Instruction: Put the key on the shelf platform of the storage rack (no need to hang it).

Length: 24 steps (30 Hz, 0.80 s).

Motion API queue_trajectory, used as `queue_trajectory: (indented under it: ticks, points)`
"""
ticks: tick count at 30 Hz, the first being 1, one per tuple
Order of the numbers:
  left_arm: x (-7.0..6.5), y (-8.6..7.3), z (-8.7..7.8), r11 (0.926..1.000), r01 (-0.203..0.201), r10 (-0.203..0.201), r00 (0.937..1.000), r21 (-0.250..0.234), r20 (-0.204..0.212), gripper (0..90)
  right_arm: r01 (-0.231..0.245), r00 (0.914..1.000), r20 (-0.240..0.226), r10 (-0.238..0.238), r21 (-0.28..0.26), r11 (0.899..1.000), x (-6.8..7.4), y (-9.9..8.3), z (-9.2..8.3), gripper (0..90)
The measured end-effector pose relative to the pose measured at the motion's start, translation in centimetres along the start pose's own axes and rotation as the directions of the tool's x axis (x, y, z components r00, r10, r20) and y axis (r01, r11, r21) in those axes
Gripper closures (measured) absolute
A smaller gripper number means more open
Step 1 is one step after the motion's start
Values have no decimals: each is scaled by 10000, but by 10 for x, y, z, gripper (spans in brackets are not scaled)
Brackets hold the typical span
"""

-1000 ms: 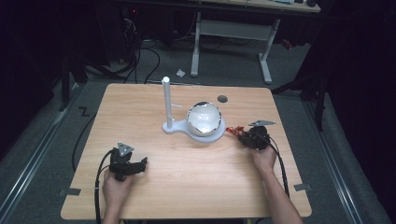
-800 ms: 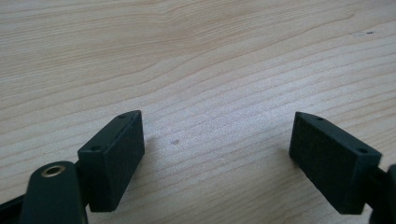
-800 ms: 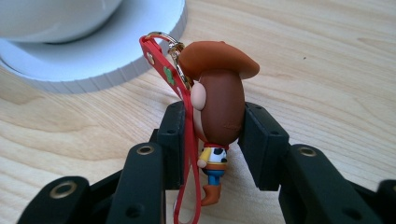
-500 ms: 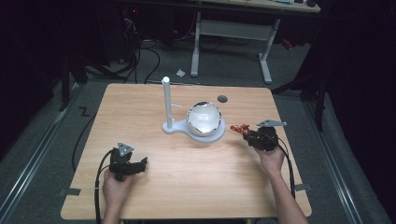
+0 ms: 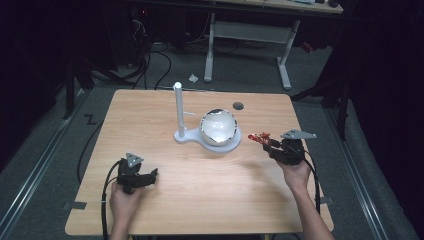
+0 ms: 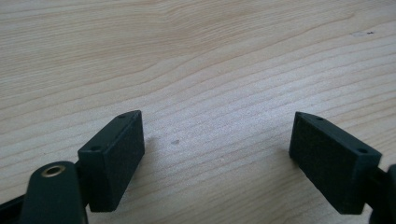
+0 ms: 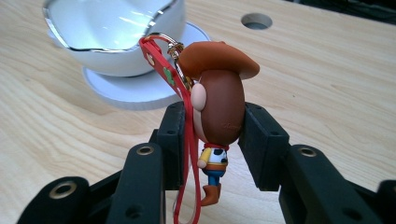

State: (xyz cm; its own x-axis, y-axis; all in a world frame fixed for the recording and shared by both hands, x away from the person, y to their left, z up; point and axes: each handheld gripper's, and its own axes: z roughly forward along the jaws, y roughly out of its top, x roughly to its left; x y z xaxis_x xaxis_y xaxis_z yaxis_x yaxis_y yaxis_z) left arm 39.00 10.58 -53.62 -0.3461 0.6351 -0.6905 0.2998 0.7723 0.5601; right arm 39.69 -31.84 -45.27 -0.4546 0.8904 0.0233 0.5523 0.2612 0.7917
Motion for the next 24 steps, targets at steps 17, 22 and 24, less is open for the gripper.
queue_trajectory:
  ticks: [17, 22, 24]
  points:
    - [0, 0, 0, 10000, -20, 20, 10000, -1, 5, 184, 37, 9961, -872, -92, -636, 9980, 23, 10, -20, 629]
    - [0, 0, 0, 10000, 0, 0, 10000, -1, 1, 184, 208, 9945, -1016, -270, -613, 9979, 29, 20, -22, 629]
    - [0, 0, 0, 10000, 2, -2, 10000, 1, 0, 184, 199, 9938, -1079, -267, -637, 9978, 30, 24, -20, 629]
